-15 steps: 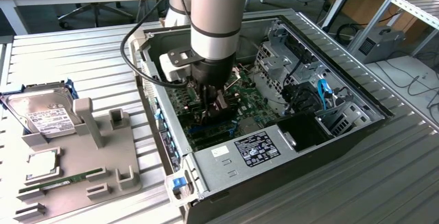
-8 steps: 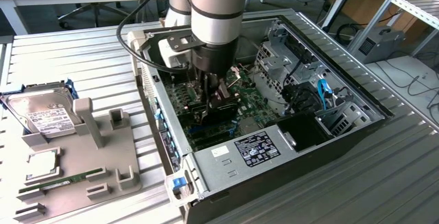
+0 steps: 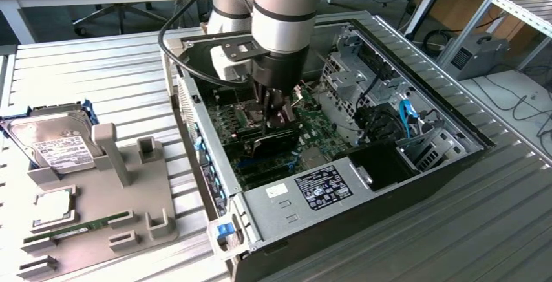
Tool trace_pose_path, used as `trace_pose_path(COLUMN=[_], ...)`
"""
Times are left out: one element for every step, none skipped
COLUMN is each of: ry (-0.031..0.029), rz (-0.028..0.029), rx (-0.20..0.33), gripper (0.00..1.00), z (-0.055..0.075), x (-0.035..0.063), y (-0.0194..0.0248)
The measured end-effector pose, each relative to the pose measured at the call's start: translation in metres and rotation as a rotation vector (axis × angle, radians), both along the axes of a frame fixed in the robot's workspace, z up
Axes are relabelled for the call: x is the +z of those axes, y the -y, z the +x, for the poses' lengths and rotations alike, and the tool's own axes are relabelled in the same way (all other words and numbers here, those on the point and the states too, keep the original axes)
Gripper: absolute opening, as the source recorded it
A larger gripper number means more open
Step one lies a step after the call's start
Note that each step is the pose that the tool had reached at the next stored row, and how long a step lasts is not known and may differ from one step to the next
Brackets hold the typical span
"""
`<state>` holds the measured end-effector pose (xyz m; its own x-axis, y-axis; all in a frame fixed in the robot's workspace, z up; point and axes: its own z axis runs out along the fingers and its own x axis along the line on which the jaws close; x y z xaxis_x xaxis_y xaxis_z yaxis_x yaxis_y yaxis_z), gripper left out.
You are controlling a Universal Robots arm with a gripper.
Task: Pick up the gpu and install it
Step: 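Insert the gpu into the slot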
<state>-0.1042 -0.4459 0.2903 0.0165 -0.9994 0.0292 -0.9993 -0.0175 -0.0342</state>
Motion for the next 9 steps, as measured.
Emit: trace_pose_path(ry=[-0.0025,-0.0042,-0.0052,-0.0061,-0.0064,-0.0067,-0.0067,-0.0068,-0.0068], rz=[0.0000,0.0000,0.0000,0.0000,0.0000,0.0000,0.0000,0.0000,0.0000], rx=[0.000,0.000,0.000,0.000,0.000,0.000,0.000,0.000,0.000], gripper=[0.11,0.11,0.11,0.11,0.11,0.11,0.11,0.11,0.11], z=[0.0025,0.0046,0.0059,0.0073,0.0080,0.0083,0.0083,0.0083,0.0083], x=[0.0000,0.0000,0.0000,0.0000,0.0000,0.0000,0.0000,0.0000,0.0000], y=[0.0000,0.0000,0.0000,0.0000,0.0001,0.0001,0.0001,0.0000,0.0000])
